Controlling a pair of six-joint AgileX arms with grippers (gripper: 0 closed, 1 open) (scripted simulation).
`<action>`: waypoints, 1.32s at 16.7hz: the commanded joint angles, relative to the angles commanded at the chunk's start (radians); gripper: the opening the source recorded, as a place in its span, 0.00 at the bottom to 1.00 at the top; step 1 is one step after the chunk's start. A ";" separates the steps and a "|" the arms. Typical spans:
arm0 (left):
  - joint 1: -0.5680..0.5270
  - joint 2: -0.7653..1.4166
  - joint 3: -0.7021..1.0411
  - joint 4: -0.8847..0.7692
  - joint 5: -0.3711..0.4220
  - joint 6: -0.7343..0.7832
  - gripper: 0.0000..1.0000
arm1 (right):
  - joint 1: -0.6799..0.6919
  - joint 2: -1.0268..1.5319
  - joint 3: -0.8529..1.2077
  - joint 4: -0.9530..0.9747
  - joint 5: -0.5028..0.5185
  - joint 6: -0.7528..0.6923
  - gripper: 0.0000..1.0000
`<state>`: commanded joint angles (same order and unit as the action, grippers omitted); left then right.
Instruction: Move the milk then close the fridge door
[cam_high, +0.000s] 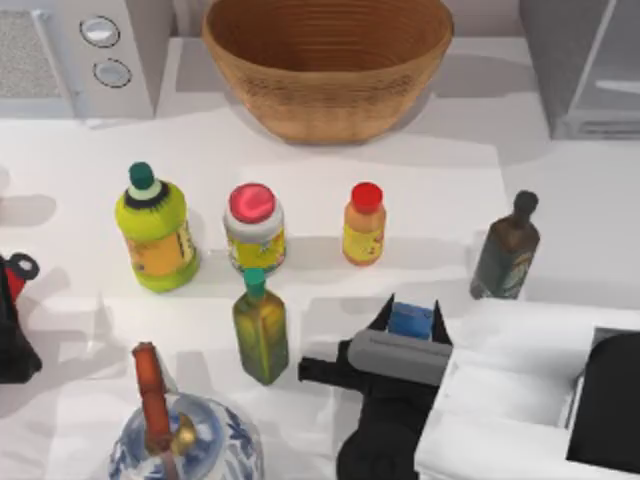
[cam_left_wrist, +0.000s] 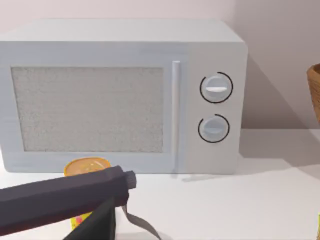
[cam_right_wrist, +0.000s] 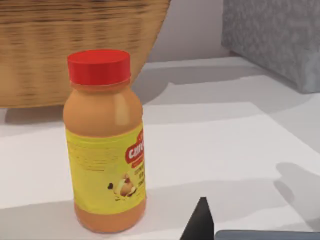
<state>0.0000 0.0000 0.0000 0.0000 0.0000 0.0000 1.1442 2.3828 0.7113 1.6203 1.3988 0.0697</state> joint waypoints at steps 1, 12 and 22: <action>0.000 0.000 0.000 0.000 0.000 0.000 1.00 | 0.001 -0.009 -0.009 0.010 -0.005 0.011 0.00; 0.000 0.000 0.000 0.000 0.000 0.000 1.00 | 0.001 -0.134 -0.023 -0.127 0.003 -0.001 0.00; 0.000 0.000 0.000 0.000 0.000 0.000 1.00 | -0.106 -0.320 -0.040 -0.081 -0.215 0.030 0.00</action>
<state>0.0000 0.0000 0.0000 0.0000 0.0000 0.0000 1.0383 2.0627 0.6713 1.5393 1.1834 0.0992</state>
